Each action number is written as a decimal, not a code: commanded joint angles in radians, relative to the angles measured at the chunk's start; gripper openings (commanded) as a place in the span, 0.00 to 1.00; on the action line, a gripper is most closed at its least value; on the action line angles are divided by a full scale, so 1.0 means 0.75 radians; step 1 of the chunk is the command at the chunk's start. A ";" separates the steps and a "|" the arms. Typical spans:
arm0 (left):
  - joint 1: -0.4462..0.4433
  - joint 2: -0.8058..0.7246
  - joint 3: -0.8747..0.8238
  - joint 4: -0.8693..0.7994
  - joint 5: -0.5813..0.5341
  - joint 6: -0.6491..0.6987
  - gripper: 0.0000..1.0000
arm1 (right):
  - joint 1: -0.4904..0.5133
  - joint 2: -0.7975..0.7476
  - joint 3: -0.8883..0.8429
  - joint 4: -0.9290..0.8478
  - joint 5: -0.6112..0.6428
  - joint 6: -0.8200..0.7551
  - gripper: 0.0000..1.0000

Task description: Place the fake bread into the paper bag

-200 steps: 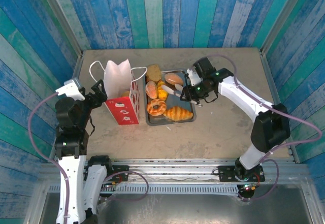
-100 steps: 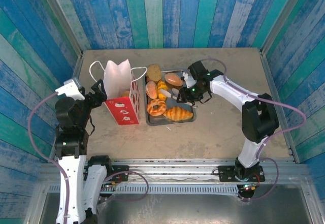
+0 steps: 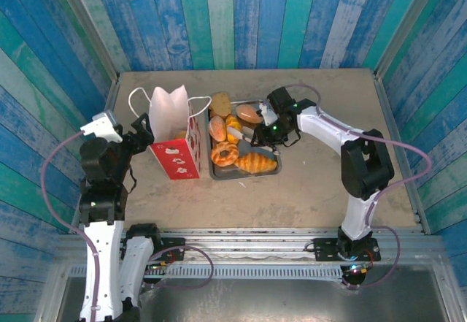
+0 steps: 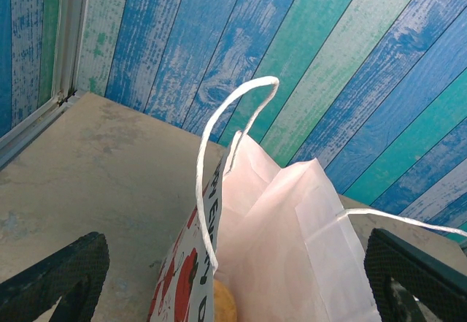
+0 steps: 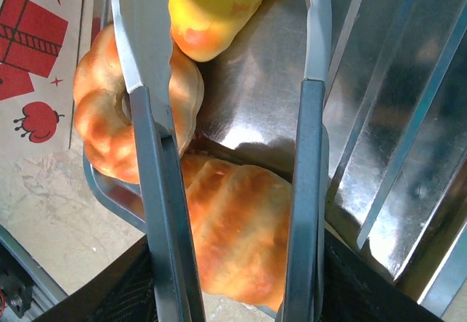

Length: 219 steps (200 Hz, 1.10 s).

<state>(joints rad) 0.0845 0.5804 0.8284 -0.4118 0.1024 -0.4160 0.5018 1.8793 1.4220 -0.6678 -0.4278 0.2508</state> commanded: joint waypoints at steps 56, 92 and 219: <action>0.004 -0.001 0.045 0.003 -0.022 0.039 0.94 | 0.020 0.056 0.087 -0.001 -0.045 -0.005 0.49; 0.004 -0.001 0.037 0.003 -0.025 0.039 0.94 | 0.024 0.042 0.113 -0.028 0.007 -0.019 0.49; 0.004 -0.003 0.037 -0.003 -0.040 0.046 0.94 | 0.084 0.128 0.238 -0.172 0.173 -0.083 0.40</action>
<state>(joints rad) 0.0845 0.5804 0.8375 -0.4137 0.0860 -0.3965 0.5625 1.9820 1.5757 -0.7734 -0.3264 0.2062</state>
